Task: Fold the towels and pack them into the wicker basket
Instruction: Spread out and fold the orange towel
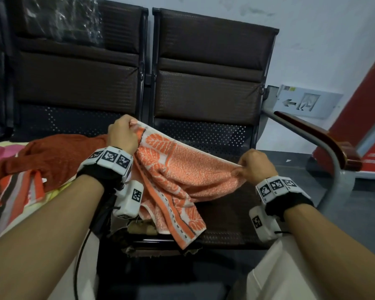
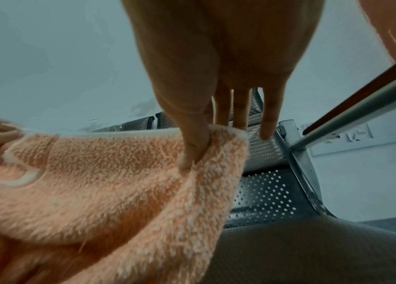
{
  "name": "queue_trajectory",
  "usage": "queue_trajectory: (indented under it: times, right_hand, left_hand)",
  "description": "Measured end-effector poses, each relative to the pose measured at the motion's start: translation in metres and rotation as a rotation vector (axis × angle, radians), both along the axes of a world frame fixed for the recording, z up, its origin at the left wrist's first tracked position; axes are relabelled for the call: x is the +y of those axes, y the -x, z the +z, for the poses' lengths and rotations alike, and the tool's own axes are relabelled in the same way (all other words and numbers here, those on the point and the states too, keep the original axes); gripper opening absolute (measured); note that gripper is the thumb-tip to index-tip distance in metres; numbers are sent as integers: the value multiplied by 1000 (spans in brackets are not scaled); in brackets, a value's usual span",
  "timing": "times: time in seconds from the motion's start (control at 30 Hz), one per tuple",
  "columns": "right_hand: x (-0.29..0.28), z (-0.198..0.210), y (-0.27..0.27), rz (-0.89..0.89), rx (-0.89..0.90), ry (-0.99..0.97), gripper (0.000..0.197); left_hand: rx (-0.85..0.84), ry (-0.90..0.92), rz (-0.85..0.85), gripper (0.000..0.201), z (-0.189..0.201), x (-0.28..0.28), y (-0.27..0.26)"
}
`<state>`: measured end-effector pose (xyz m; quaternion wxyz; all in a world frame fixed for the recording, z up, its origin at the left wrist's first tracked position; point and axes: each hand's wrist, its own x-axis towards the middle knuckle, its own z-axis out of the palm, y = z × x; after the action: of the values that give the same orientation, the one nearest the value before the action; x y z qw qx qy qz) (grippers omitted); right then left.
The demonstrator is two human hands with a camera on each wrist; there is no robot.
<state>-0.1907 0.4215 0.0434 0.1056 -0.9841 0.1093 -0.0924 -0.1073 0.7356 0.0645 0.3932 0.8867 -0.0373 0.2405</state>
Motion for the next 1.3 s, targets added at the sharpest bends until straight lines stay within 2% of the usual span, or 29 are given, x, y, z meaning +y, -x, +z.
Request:
queue_trajectory:
  times: [0.1,0.23,0.37,0.5,0.6,0.7,0.8,0.87,0.93,1.0,1.1,1.2,1.3]
  right_hand:
    - [0,-3,-2,1,59,-33,22]
    - [0,-5,2,45,144,72,10]
    - [7,3,15,50,205,211,6]
    - [7,11,29,6,194,126,14]
    - [5,17,35,-74,96,1,20]
    - [4,25,35,-74,-133,-175,7]
    - [7,42,28,-83,-345,-409,13]
    - [9,61,20,-141,-455,-583,17]
    - [11,85,12,-169,-580,-697,21]
    - [12,109,6,-166,-718,-732,25]
    - [12,126,3,-165,-822,-692,26]
    - [15,116,2,-181,-788,-607,25]
    - [14,93,-6,-216,-736,-595,28]
  left_hand:
    - [81,-76,-53,18,-5,7,-1]
    - [162,-238,-119,11,-13,15,5]
    - [190,-256,-154,7,-15,17,19]
    - [132,-216,-188,7,-9,26,35]
    - [70,-138,-188,4,1,31,43]
    - [53,-79,-135,10,13,30,45]
    - [60,-7,-107,15,37,28,45]
    - [71,140,-166,14,59,25,43]
    - [113,371,-297,22,83,23,43]
    - [96,488,-355,20,103,27,40]
    - [11,412,-280,11,113,39,30]
    - [-9,300,-185,17,94,47,21]
    - [52,345,-168,5,68,43,16]
